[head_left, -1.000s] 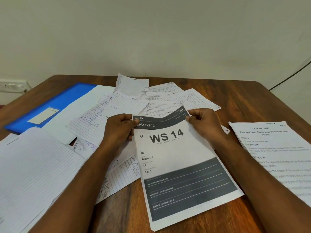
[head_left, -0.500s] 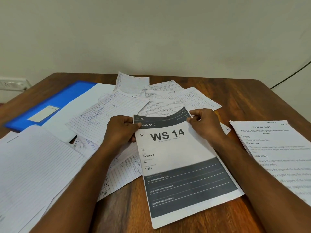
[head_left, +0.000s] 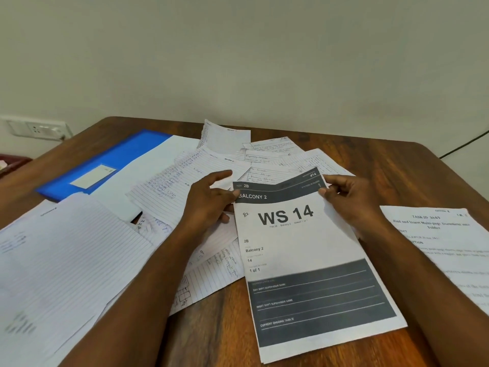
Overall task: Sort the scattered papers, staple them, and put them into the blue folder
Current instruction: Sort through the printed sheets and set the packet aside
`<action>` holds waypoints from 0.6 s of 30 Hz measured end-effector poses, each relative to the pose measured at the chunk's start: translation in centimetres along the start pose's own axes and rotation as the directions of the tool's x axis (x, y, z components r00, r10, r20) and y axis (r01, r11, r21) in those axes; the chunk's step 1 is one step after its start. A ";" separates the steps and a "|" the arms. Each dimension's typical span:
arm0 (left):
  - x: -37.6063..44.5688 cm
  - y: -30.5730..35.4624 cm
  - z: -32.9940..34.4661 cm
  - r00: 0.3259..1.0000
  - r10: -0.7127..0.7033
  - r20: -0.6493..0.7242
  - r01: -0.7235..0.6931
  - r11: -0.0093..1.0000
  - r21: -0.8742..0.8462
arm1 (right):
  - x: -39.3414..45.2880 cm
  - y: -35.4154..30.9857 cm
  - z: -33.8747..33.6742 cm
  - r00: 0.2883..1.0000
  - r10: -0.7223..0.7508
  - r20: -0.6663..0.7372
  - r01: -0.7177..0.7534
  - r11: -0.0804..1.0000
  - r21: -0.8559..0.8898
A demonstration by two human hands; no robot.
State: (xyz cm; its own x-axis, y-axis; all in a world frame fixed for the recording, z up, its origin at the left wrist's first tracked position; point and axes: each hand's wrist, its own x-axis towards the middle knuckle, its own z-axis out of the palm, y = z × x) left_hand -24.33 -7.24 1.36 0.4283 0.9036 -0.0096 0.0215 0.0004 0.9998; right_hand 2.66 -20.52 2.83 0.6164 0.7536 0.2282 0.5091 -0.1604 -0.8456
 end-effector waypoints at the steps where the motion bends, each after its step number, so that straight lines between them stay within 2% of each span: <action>1: 0.0 0.2 -0.2 0.998 0.018 0.060 -0.019 1.000 0.013 | -0.1 0.1 -0.3 1.000 -0.003 0.001 0.003 1.000 0.015; 4: 0.0 0.6 -0.6 0.980 0.044 0.195 -0.037 0.998 -0.042 | -0.6 0.4 -1.1 1.000 0.013 0.007 -0.014 0.998 0.068; 7: -0.2 0.6 -0.8 0.970 0.039 0.240 -0.034 0.999 -0.025 | -0.9 0.7 -2.0 0.998 0.045 0.034 -0.048 0.994 0.094; 13: -0.1 -0.1 -0.5 0.984 0.017 0.178 -0.027 0.998 0.057 | -1.5 0.8 -2.8 0.996 0.065 0.065 -0.072 0.992 0.100; 18: 0.0 -0.6 -0.1 0.988 -0.010 0.154 -0.002 0.997 0.080 | -1.8 0.2 -2.9 0.998 0.050 0.033 -0.054 0.992 0.118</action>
State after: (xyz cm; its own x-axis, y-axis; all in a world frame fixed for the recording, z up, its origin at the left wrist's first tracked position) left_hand -24.44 -7.22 0.77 0.5622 0.8267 -0.0225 0.0929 -0.0361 0.9950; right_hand 3.39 -23.78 3.63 0.6211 0.7651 0.1697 0.4011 -0.1243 -0.9076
